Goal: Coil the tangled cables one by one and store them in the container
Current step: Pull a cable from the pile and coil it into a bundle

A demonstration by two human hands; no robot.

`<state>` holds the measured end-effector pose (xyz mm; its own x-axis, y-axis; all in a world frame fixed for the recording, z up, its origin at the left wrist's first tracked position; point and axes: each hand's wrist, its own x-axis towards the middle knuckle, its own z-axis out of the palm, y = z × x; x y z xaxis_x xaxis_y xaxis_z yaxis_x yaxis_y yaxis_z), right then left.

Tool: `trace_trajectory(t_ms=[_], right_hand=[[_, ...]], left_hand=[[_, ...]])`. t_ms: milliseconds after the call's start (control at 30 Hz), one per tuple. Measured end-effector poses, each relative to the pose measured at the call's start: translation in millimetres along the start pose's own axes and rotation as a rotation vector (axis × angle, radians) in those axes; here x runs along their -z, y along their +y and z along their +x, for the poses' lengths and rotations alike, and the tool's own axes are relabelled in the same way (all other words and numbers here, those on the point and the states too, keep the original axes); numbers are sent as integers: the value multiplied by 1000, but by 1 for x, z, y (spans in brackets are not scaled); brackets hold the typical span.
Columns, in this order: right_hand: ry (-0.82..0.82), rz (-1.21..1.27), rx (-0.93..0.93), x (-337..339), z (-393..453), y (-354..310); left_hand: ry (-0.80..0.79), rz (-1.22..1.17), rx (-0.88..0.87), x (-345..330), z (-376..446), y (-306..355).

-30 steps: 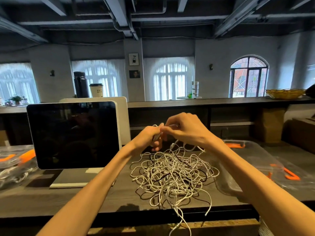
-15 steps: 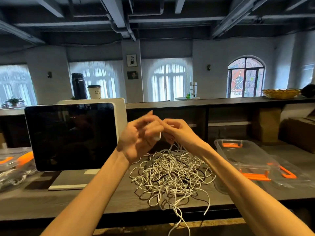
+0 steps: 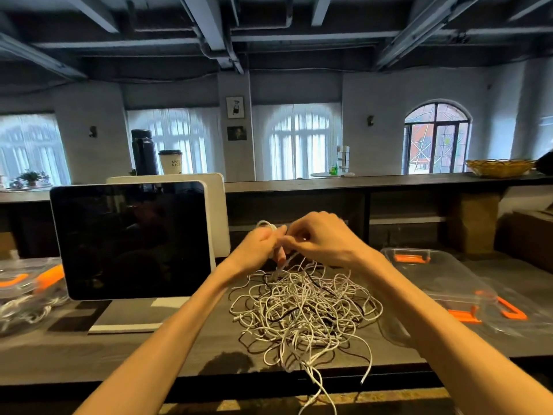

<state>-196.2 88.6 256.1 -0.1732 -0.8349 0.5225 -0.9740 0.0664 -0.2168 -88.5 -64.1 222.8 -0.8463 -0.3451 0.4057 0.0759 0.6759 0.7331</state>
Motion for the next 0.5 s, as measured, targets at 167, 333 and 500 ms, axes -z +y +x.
trace_trajectory(t_ms=[167,333,500], right_hand=[[95,201,0,11,6,13],[53,398,-45,15,-1,28],[-48,120,-65,8,0,38]], left_hand=[[-185,-223,180,-4,-12,27],[-348,-349,198,-2,-19,28],[-149,-199,78,4,-17,12]])
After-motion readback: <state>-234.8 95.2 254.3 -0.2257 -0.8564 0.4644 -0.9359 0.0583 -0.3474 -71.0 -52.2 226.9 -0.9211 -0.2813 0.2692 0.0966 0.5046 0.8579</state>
